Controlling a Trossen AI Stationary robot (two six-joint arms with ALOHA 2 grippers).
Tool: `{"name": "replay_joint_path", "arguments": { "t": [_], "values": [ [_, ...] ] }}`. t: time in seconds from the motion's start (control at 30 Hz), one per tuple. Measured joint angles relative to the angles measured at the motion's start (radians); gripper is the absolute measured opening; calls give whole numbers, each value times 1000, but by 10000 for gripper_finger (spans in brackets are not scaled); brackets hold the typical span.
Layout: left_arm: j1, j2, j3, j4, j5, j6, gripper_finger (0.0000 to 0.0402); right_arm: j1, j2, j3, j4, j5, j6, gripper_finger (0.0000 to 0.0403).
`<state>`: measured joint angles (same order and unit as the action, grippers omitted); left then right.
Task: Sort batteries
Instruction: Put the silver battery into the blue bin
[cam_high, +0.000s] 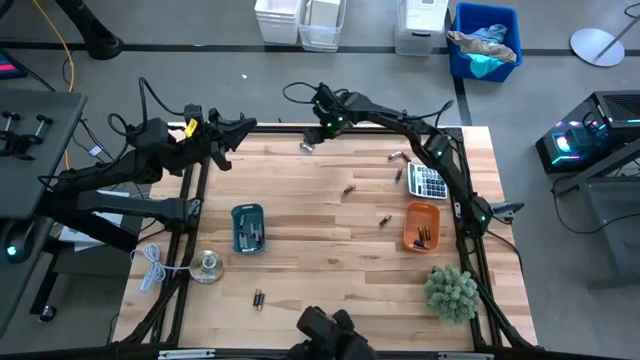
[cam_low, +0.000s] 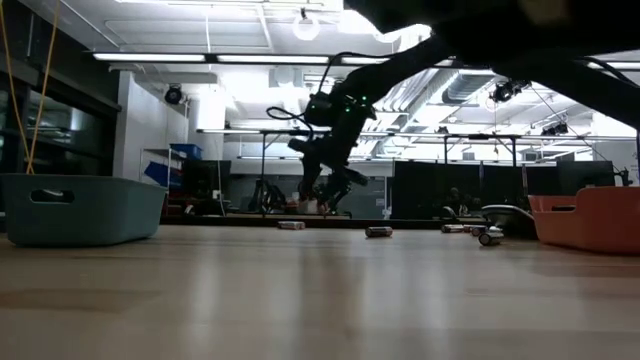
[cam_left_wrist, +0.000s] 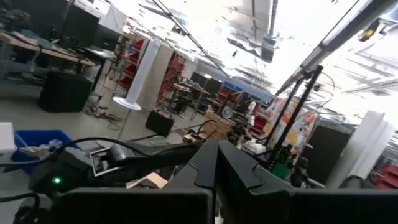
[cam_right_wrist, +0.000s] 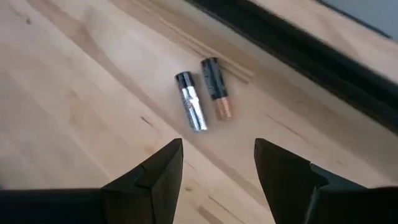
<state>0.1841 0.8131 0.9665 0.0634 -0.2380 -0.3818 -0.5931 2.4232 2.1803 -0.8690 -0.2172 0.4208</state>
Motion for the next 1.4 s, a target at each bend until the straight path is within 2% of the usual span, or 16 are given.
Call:
{"name": "replay_joint_path", "arguments": {
  "t": [0.13, 0.23, 0.33, 0.4, 0.53, 0.6, 0.7, 0.73, 0.8, 0.93, 1.07, 1.4],
  "values": [
    [0, 0, 0, 0, -1, -2, 0, 17, 5, -1, 120, -63, 102, 192],
    [0, 0, 0, 1, -7, -15, 0, 34, 20, 41, 150, -29, 218, 192],
    [0, 0, 0, 1, -16, -30, 0, 45, 65, 75, 311, -56, 414, 192],
    [0, 0, 0, 4, -17, -36, 0, 49, 95, 96, 411, -18, 560, 190],
    [-1, -1, 0, 17, -16, -36, 0, 61, 148, 105, 471, 166, 754, 161],
    [-1, -5, 0, 16, -6, -36, 0, 61, 171, 105, 402, 237, 764, 121],
    [-1, -11, 0, 14, 16, -30, 0, 60, 195, 103, 273, 282, 732, 31],
    [-1, -11, 0, 13, 17, -21, 0, 61, 199, 103, 274, 294, 719, 16],
    [-1, -12, 0, 11, 18, 8, 0, 66, 199, 105, 319, 325, 751, 14],
    [-1, -11, 0, 9, 20, 25, 0, 77, 196, 102, 304, 361, 823, 3],
    [-1, -11, 0, -1, 54, 23, 0, 79, 197, 101, 312, 339, 802, 1],
    [-1, -11, 0, -31, 105, -8, 0, 38, 207, 111, 319, 124, 802, 0]
  ]
}}
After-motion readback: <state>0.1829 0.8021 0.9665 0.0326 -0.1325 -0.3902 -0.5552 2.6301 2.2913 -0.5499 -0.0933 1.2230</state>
